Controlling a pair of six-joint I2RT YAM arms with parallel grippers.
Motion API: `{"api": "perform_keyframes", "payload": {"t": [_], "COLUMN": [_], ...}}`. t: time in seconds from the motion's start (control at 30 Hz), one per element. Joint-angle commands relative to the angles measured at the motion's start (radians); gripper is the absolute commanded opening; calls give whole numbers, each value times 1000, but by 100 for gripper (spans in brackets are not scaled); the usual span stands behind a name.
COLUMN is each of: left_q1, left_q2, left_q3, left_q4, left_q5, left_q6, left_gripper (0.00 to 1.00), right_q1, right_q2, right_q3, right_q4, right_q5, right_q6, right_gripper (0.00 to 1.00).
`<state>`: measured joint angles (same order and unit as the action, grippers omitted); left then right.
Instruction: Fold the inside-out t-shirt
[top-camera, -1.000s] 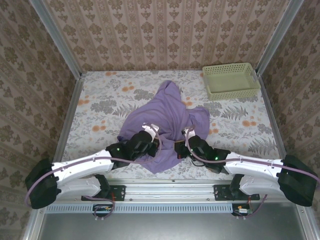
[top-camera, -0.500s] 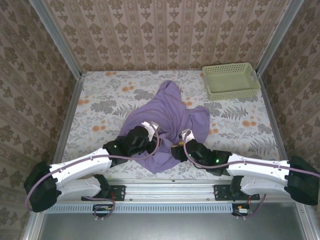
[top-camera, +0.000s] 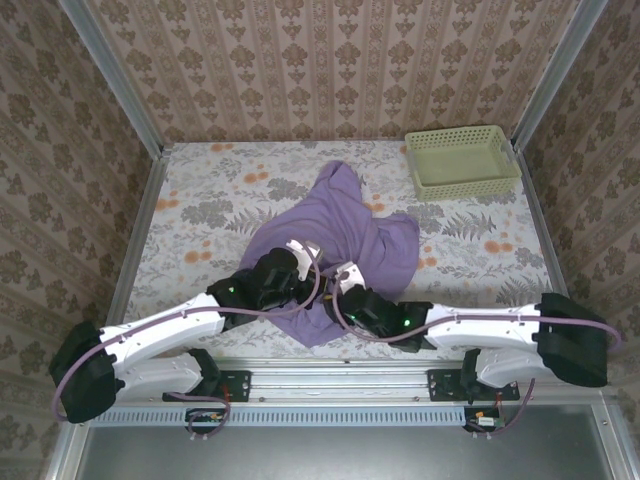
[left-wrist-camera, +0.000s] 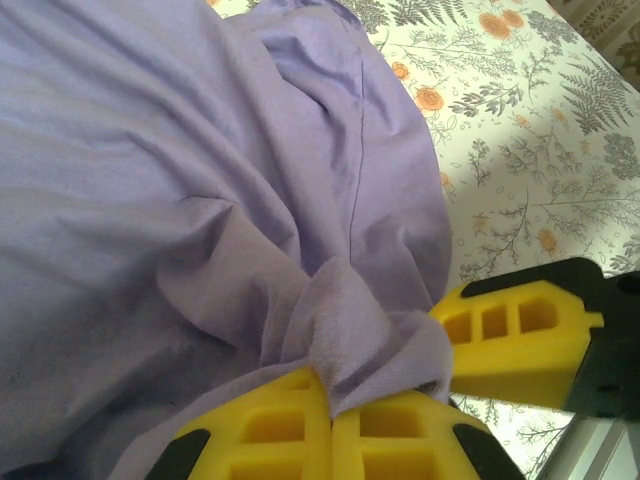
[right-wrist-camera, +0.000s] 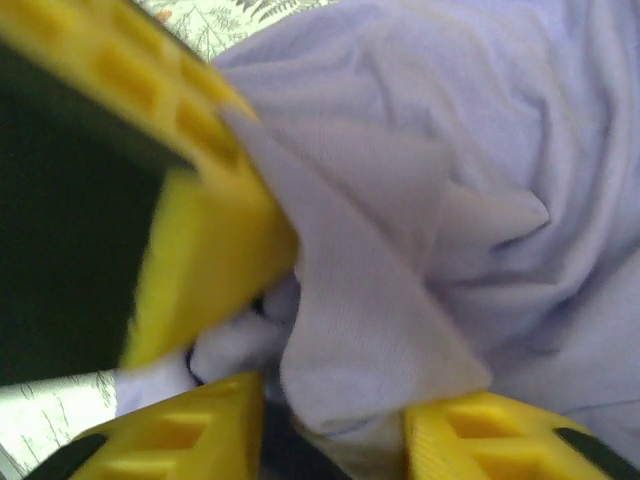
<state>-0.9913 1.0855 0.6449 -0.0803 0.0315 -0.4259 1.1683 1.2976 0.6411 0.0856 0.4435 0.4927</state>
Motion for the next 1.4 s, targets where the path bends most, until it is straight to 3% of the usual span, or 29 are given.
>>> {"api": "perform_keyframes", "payload": {"t": [0.0, 0.07, 0.13, 0.2, 0.37, 0.47, 0.57, 0.7, 0.93, 1.23, 1.37], "left_q1": [9, 14, 32, 56, 94, 81, 52, -12, -30, -44, -43], "left_q2": [-27, -39, -48, -49, 7, 0, -70, -179, -210, -133, -55], "left_q3": [32, 32, 33, 33, 46, 35, -8, -69, -170, -163, -122], "left_q4": [-10, -35, -68, -103, -198, -220, -203, -165, 8, 77, 59], "left_q5": [22, -12, -48, -82, -176, -205, -200, -169, 42, 48, -21], "left_q6": [-13, -9, -13, -14, -22, -44, -53, -24, -4, 40, 62], "left_gripper": [0, 0, 0, 1, 17, 32, 39, 39, 33, 38, 37], "right_q1": [-22, -54, -89, -123, -160, -165, -170, -176, -180, -180, -179], "right_q2": [14, -16, -58, -100, -164, -167, -163, -162, -175, -156, -146], "right_q3": [49, 11, -48, -104, -208, -229, -233, -237, -250, -237, -230], "right_q4": [-5, 68, 159, 222, 375, 433, 465, 486, 487, 485, 479], "right_q5": [40, -52, -171, -269, -434, -471, -492, -508, -515, -542, -562], "right_q6": [18, 26, 37, 61, 124, 154, 165, 167, 157, 146, 138], "right_gripper": [21, 7, 1, 0, 0, 0, 0, 0, 0, 0, 0]}}
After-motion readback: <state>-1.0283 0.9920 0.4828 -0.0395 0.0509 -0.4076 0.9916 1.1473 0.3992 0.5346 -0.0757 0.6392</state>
